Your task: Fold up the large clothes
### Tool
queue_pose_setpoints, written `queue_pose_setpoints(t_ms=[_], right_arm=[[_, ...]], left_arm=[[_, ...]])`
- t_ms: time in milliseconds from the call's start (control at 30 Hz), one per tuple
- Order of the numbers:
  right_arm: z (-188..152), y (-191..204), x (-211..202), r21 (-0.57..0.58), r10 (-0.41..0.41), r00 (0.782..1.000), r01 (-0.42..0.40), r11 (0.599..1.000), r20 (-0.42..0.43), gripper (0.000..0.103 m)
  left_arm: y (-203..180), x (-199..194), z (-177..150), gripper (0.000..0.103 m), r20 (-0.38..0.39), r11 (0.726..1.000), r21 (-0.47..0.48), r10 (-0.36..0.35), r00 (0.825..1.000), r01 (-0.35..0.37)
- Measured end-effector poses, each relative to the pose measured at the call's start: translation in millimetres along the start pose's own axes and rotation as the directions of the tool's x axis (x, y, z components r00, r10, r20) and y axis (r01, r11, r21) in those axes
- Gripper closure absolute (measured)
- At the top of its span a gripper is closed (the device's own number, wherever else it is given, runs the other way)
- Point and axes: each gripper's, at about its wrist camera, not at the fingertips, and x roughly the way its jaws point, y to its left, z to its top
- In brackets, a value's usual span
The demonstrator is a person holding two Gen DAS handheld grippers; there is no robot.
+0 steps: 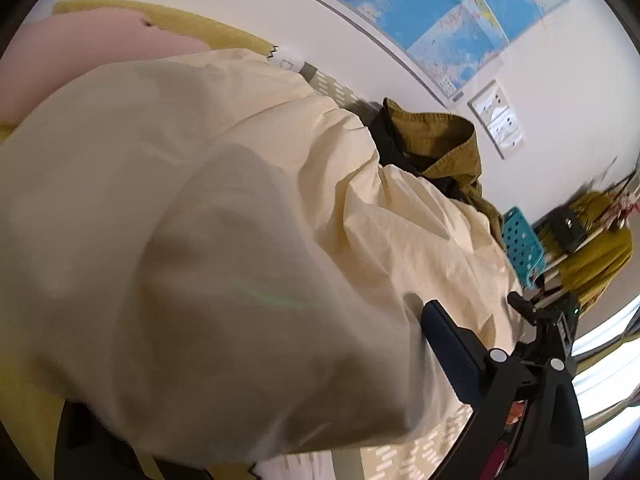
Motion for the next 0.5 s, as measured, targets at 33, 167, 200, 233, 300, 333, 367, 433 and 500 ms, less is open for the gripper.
queue_pose_setpoints(t_ms=[33,167,200,233,300,333,367,433,500], right_arm=[[0.3,0.8,1.3,-0.001,0.008,1.0,-0.008,1.0,0.002,0.005],[0.8,1.3,10.4,-0.029,0.034,0.999,-0.036,0.999,-0.037,0.034],[0.9,0.4,11.9,-0.034,0.041,0.998,-0.043,0.998,-0.054,0.037],[0.2,-0.4,11.5,-0.035,0.042,0.997,-0.044,0.998,-0.058,0.039],[0.3,-1.0,11.7,-0.037,0.048,0.997,-0.051,0.998,-0.064,0.039],[0.4,-1.4,12.2,-0.036,0.052,0.996,-0.054,0.998,-0.067,0.039],[0.9,-2.7,12.9,-0.026,0.061,0.996,-0.063,0.998,-0.07,0.035],[2.8,0.0,14.4,-0.018,0.084,0.994,-0.085,0.996,-0.067,0.021],[2.5,12.2,22.0,-0.067,0.049,0.995,-0.055,0.996,-0.086,0.01]], left_arm=[[-0.1,1.7,1.5,0.007,0.005,1.0,-0.006,0.005,1.0,-0.005],[-6.0,6.2,3.0,0.013,0.017,0.998,0.011,0.066,0.998,-0.067],[-10.2,6.7,2.8,0.018,0.015,0.994,0.032,0.099,0.995,-0.1],[-13.8,7.6,3.0,0.019,0.011,0.992,0.051,0.112,0.994,-0.113],[-19.2,7.2,3.5,0.022,0.015,0.986,0.086,0.14,0.99,-0.141],[-19.1,7.5,4.2,0.022,0.016,0.986,0.087,0.14,0.99,-0.141],[-18.1,8.0,5.0,0.022,0.014,0.987,0.084,0.138,0.99,-0.139],[-16.7,9.8,6.1,0.022,0.009,0.987,0.078,0.137,0.991,-0.137],[-14.9,11.9,7.0,0.021,0.003,0.987,0.077,0.141,0.99,-0.141]])
